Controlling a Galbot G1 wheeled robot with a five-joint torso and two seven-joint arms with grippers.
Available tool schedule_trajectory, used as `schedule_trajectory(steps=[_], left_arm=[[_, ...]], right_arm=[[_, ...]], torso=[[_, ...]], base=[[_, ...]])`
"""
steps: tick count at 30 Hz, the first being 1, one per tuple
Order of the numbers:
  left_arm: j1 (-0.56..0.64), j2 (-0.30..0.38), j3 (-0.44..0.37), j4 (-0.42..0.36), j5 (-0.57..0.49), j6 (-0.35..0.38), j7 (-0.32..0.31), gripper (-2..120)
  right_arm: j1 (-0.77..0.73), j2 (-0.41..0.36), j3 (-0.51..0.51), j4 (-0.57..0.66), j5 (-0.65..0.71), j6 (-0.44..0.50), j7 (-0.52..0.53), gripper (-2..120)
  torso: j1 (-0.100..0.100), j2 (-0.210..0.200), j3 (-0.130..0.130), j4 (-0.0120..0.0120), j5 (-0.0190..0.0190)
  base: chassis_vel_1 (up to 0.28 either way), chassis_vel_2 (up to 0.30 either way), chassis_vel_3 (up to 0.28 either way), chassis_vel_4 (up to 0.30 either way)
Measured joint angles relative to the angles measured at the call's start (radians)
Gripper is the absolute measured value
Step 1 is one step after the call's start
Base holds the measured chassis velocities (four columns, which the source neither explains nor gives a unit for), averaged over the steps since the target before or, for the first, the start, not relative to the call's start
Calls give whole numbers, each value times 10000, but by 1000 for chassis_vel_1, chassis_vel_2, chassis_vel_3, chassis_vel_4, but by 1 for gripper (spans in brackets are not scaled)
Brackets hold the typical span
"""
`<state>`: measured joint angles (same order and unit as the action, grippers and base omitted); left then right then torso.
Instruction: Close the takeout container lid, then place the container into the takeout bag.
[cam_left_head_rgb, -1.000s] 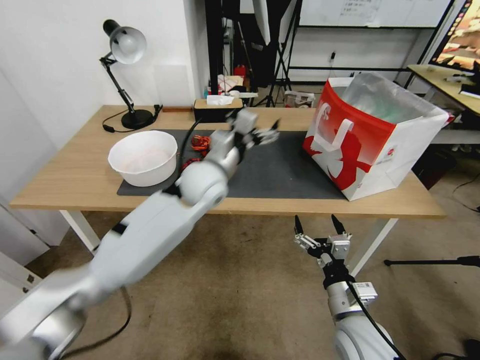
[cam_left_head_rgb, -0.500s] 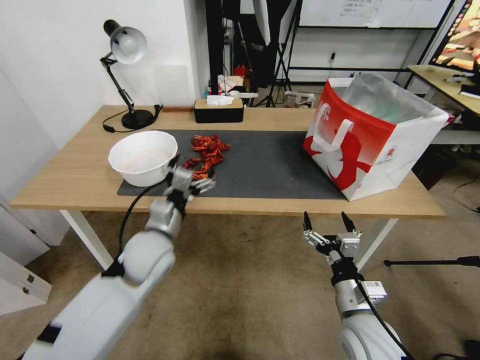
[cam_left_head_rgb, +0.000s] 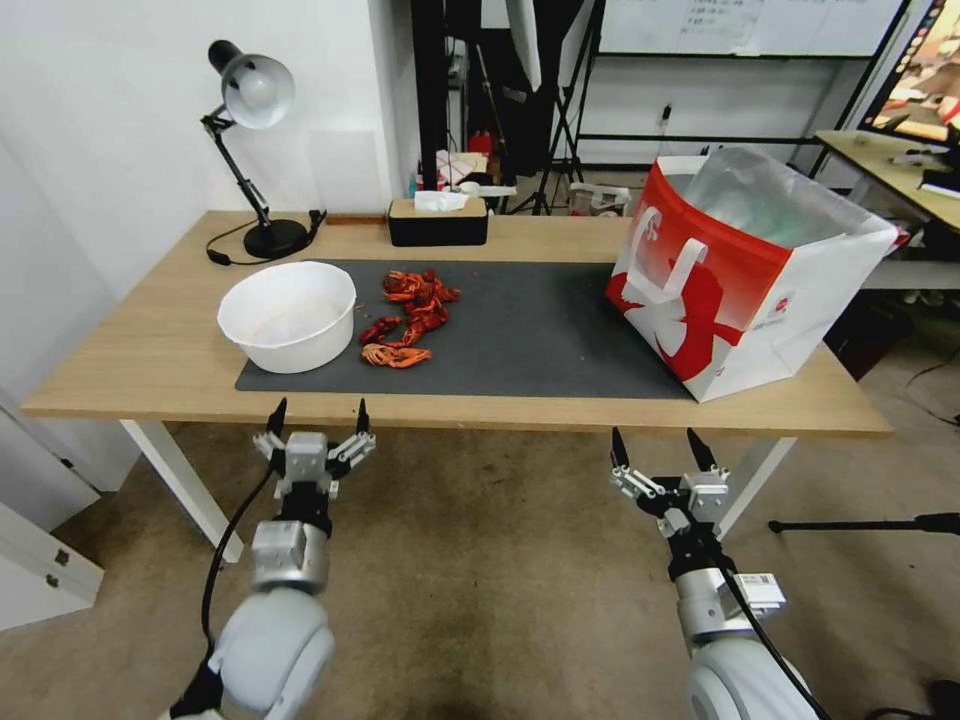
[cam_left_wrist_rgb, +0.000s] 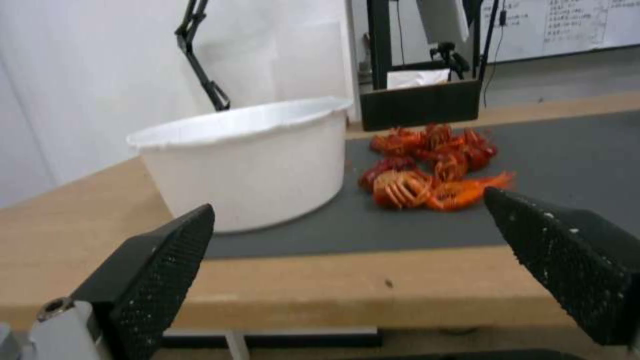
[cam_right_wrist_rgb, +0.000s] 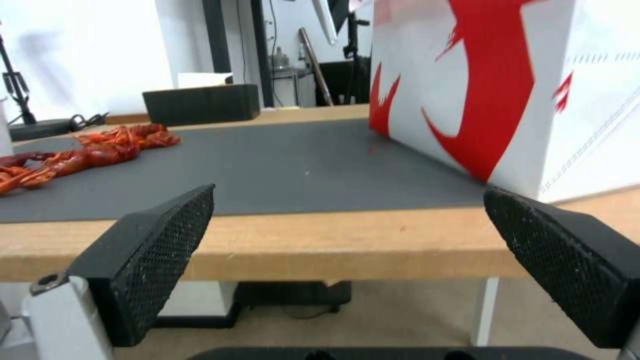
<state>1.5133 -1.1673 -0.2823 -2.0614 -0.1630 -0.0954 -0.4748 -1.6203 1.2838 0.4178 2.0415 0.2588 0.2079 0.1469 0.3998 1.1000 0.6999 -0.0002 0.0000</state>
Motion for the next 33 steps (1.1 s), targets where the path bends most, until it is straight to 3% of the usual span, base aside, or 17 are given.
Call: schedule_trajectory(steps=[7, 33], left_arm=[[461, -253, 38, 142, 339, -40, 5, 100], [442, -281, 96, 197, 307, -23, 17, 100]], right_arm=[[-31, 81, -155, -89, 61, 6, -23, 100], [-48, 90, -177, -89, 49, 3, -28, 100]], torso=[[0, 0, 0, 2, 0], [2, -1, 0, 2, -1]], base=[[0, 0, 0, 0], [0, 0, 0, 0]])
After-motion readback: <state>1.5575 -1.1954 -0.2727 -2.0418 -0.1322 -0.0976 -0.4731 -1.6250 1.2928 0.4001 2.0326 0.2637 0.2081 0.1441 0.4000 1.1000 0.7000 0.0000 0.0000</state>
